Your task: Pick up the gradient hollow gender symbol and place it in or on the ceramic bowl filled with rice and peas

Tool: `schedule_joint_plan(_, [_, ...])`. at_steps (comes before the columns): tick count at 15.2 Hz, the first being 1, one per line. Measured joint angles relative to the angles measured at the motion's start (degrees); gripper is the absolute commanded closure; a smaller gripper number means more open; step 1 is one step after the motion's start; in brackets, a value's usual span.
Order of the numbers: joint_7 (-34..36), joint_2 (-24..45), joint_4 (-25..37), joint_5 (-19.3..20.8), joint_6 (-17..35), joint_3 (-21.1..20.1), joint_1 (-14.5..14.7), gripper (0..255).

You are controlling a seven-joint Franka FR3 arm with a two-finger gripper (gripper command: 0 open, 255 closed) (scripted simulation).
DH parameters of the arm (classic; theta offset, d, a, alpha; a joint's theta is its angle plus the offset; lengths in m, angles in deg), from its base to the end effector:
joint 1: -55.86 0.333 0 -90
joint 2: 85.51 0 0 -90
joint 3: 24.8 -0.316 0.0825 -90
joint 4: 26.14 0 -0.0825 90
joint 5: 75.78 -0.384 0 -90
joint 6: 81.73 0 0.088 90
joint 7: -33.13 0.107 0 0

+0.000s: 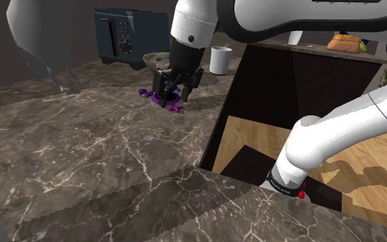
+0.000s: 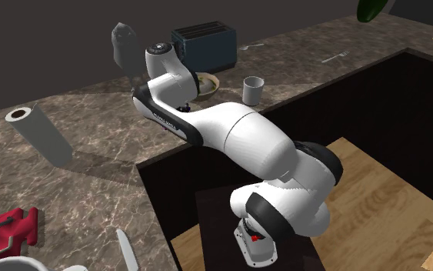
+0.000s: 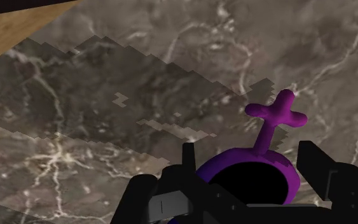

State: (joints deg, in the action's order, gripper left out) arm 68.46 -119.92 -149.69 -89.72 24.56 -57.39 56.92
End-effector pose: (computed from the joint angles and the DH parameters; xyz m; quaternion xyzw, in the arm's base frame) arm 0.3089 0.2918 0.6042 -0.9913 0.0597 -0.1128 0.0308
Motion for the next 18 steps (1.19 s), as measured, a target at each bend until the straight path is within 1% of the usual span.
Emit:
schedule_joint_plan(6, [0.0,0.0,0.0,0.0,0.0,0.0,0.0,255])
schedule_joint_plan(8, [-0.1,0.0,0.8,0.1,-0.9,0.3,0.0,255])
schedule_joint_plan(18, [0.4,1.9,9.7,1.5,-7.9,1.0,-1.0,255])
